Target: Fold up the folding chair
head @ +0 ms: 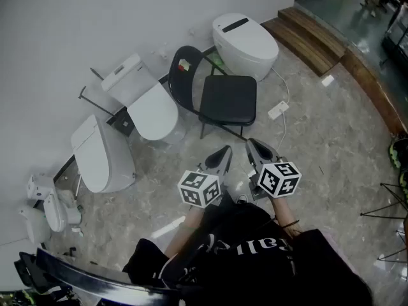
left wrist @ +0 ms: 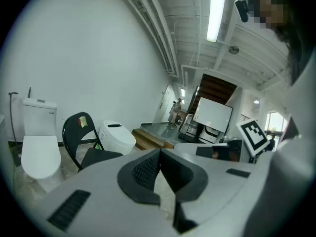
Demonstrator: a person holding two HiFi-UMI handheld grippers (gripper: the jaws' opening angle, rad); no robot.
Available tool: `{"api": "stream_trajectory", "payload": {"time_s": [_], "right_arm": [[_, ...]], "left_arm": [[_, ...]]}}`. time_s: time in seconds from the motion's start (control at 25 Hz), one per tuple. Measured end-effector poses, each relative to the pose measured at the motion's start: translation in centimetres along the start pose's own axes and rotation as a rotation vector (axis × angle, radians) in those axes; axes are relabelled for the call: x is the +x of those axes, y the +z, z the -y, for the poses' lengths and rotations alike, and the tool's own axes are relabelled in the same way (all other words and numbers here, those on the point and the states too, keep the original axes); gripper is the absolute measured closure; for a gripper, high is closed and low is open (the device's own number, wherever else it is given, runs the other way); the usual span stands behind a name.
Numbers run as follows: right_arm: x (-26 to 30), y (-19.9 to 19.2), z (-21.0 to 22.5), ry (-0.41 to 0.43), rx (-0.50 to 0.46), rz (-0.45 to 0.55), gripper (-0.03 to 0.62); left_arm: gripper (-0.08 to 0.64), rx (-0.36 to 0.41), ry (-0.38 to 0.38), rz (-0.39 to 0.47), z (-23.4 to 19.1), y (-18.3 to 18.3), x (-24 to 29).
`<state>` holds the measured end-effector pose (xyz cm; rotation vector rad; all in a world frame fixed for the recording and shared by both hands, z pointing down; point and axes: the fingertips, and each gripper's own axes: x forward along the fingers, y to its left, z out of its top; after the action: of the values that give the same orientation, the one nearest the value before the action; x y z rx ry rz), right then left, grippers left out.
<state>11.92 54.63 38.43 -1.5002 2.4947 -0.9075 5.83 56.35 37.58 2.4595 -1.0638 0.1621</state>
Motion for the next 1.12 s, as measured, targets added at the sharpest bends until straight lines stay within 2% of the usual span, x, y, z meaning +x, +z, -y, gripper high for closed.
{"api": "stream_trajectory", "payload": {"time_s": [0.32, 0.64, 0.76, 0.96, 1.12], "right_arm": [[2.4, 1.0, 1.7, 0.015, 0.025, 0.003, 0.574], [8.6, 3.0, 4.3, -0.03, 0.001, -0.021, 0.574], [12.3, 4.3, 5.0, -0.048, 0.013, -0.015, 0.574], [19.3, 5.5, 5.2, -0.067, 0.05, -0.029, 0.574], [24.9, 6.1, 5.6, -0.085, 0.065, -0.047, 0.574]], "left_arm": [[0.557, -0.026, 0.022, 0.014, -3.2, 1.7, 2.3], [0.557, -0.072, 0.021, 0.027, -10.1, 5.1, 6.6], [0.557, -0.098, 0.023, 0.036, -13.7, 7.3, 8.1], [0.557, -0.088, 0.076, 0.003, -21.9, 10.3, 9.7], [0.557, -0.135, 0.096, -0.003, -28.7, 12.4, 11.0]]}}
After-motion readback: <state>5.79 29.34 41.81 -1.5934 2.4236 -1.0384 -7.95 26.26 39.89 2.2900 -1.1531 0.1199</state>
